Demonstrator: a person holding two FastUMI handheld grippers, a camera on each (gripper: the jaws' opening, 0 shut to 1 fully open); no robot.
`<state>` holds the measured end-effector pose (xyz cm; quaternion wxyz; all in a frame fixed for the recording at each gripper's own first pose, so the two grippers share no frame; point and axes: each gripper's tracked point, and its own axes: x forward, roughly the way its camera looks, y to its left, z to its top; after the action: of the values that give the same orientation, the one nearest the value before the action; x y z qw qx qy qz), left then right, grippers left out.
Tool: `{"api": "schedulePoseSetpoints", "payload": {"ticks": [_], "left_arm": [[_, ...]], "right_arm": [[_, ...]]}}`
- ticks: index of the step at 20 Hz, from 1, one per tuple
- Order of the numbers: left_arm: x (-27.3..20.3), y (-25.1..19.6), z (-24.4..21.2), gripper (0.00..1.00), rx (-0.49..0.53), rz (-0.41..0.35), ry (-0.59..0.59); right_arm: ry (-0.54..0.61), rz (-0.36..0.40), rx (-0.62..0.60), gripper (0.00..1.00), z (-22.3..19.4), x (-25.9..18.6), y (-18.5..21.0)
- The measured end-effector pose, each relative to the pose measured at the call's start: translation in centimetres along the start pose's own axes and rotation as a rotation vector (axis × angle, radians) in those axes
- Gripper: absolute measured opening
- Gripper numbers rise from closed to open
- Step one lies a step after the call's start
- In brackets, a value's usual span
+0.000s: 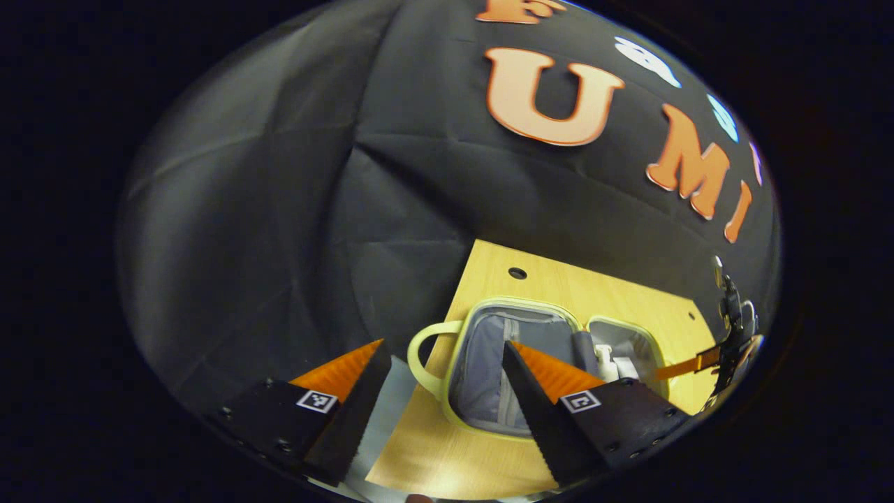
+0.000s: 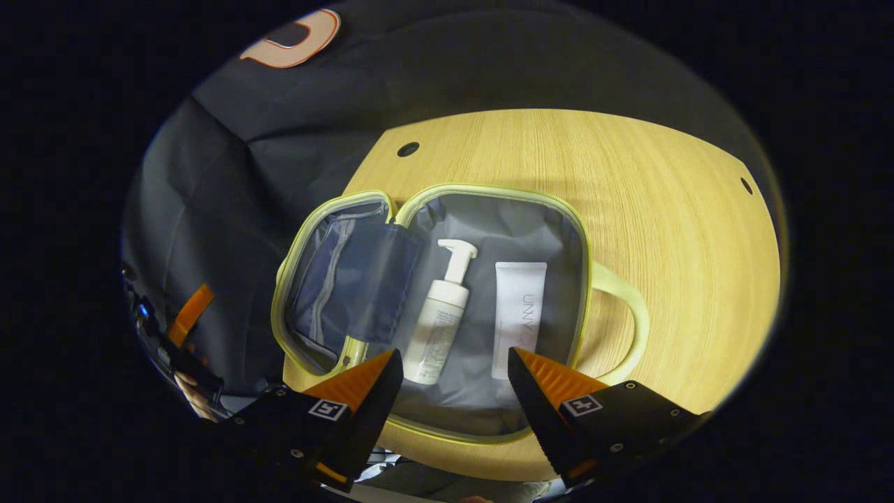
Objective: First open the suitcase, pack the skin care products into it, and then close the suitcase.
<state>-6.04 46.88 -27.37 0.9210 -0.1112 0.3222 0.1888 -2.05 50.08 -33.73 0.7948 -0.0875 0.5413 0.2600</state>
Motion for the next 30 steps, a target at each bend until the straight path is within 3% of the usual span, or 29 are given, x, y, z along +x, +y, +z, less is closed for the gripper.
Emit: {"api": "schedulePoseSetpoints", "payload": {"ticks": [5,8,16,20,25,30], "left_arm": [[6.2,4.3,-4.2,0.99,-0.213,-0.118,0.123],[9.6,4.3,-5.3,0.98,-0.331,-0.193,0.165],[14.6,3.9,-8.4,0.95,-0.464,-0.281,0.229],[14.2,4.5,-7.7,0.13,-0.521,-0.235,0.212],[11.6,1.7,-4.0,0.08,-0.302,-0.18,0.152],[3.8,-3.6,4.2,0.07,-0.216,-0.256,0.046]], "right_arm": [[-0.186,0.03,0.002,0.96,2.1,-4.2,0.8],[-0.288,-0.024,-0.014,0.96,2.6,-6.9,-0.5],[-0.303,-0.097,0.044,0.95,0.2,-8.7,-1.9],[-0.294,-0.099,0.054,0.96,-0.3,-8.9,-2.4],[-0.363,-0.096,0.053,0.95,1.2,-10.3,-3.6],[-0.486,-0.097,0.006,0.96,4.2,-13.5,-5.0]]}}
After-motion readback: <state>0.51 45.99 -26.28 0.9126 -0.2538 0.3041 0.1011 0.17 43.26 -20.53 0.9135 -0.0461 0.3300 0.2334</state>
